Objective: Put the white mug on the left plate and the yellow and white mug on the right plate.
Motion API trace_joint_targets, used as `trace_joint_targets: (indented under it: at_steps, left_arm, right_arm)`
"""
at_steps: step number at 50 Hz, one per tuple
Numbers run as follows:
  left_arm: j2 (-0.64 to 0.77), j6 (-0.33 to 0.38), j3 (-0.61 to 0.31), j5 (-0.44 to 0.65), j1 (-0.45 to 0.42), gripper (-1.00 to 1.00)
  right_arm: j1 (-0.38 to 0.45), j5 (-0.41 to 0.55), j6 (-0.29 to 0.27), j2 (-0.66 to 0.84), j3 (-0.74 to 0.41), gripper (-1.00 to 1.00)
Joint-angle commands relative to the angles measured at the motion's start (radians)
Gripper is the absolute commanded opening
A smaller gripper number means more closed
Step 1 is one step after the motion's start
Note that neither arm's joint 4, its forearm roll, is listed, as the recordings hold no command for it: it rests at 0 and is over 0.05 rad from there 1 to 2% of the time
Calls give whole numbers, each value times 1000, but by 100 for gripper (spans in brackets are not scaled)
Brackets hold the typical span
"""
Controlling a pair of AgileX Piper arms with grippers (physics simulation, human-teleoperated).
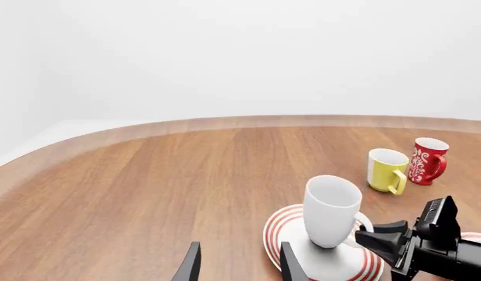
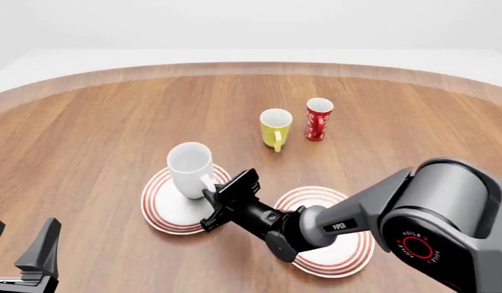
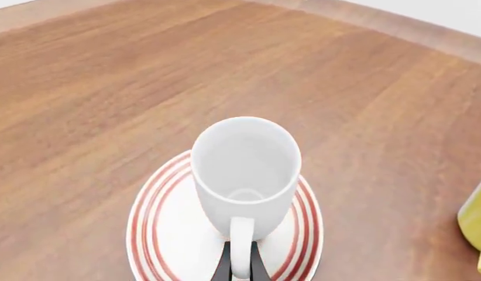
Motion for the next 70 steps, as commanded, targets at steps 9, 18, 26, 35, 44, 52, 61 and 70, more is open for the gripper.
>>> trace_joint_targets:
  at_steps: [9,18,26,35,44,52,61,70]
  left_arm:
    - [0,0,0,0,0,100]
    - [0,0,0,0,0,100]
    - [0,0,0,0,0,100]
    - [0,0,0,0,0,100]
    - [0,0,0,0,0,100]
    - [0,0,0,0,0,100]
    - [0,0,0,0,0,100]
    - [0,0,0,0,0,100]
  right_arm:
    - [4,12,14,12,-16,100]
    - [1,12,19,4,-11,100]
    - [-9,-6,26,-22,26,100]
    - [-19,-11,20,-84,81,100]
    - [-27,-15,5,-141,118,100]
    - [-49,-19,-8,-199,156,100]
    - [-87,-16,-8,-262,198,100]
    - [-151,22,-29,-360,237,100]
